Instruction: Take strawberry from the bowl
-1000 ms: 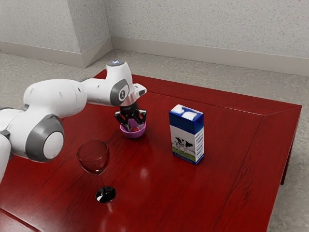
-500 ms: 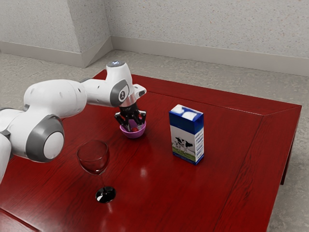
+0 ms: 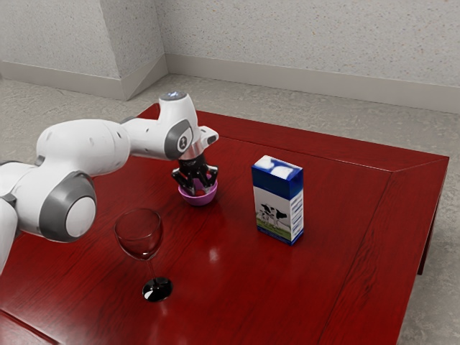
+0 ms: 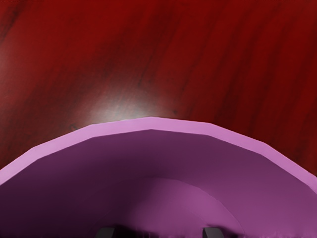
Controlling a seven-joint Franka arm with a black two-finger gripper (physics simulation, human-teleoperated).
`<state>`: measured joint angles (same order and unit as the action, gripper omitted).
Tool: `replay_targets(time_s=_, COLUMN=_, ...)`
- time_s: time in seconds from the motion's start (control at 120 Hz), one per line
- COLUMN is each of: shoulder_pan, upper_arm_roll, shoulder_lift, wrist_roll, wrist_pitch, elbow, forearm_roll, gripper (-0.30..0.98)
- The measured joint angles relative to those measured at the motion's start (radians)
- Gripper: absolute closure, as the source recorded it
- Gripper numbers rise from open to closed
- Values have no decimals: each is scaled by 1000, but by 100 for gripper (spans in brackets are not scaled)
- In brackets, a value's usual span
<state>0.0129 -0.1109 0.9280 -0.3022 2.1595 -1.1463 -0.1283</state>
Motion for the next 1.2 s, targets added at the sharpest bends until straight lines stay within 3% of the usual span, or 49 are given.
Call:
replay_targets(time_s=0.367, shoulder_pan=4, upper_arm_roll=-2, shoulder_lift=-107, wrist_roll=-9, wrist_pitch=-14, elbow=-32, forearm_roll=12, gripper=62)
replay_targets(time_s=0.742, shoulder_pan=130, upper_arm_roll=-14, shoulder_lift=-377, wrist_roll=-30, wrist_pitch=5, elbow=-424, forearm_roll=9, gripper=66)
replay_targets(time_s=0.958, shoulder_pan=294, upper_arm_roll=-114, shoulder_lift=-404, wrist_roll=-45, wrist_pitch=62, elbow=-573, forearm_roll=-45, gripper=67)
replay_targets(time_s=1.2, shoulder_pan=332, upper_arm_roll=-127, shoulder_lift=-367, wrist_roll=-60, wrist_pitch=123, elbow=-623, forearm_roll=-93, gripper=64)
